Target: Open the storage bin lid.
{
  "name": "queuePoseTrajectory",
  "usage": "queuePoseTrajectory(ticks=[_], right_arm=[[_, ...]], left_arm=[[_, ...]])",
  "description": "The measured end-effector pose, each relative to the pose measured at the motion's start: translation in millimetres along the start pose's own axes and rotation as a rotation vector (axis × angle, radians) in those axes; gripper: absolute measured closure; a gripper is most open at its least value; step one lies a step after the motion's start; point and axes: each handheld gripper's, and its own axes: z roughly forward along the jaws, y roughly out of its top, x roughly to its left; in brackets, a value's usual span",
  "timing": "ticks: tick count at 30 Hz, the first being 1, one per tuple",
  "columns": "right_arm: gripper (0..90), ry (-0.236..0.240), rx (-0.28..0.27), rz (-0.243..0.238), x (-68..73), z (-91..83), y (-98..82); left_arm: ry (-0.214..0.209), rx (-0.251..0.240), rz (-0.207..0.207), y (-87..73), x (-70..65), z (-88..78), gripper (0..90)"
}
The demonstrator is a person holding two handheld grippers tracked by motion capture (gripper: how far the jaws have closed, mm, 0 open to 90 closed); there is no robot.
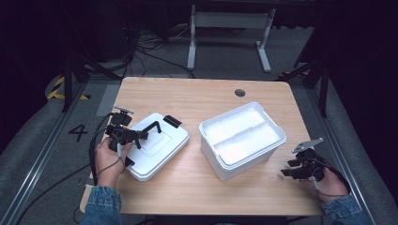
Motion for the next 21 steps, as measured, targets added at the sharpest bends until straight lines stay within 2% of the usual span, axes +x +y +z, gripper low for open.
queuePoseTrajectory(ticks=[4, 9, 21], right_arm=[[47.3, -0.001, 0.001, -0.003, -0.2, 0.6, -0.1], [47.3, 0.001, 0.003, -0.007, 0.6, 1.6, 0.8], [47.3, 0.004, 0.005, -0.01, 0.8, 3.0, 1.0]], left_arm=[[0.012, -0.004, 0.001, -1.0, 2.0, 1.1, 83.7], [-0.008, -0.014, -0.014, -3.5, 9.2, 3.8, 83.7], [-0.013, -0.006, -0.04, -5.4, 16.2, 8.8, 82.9]])
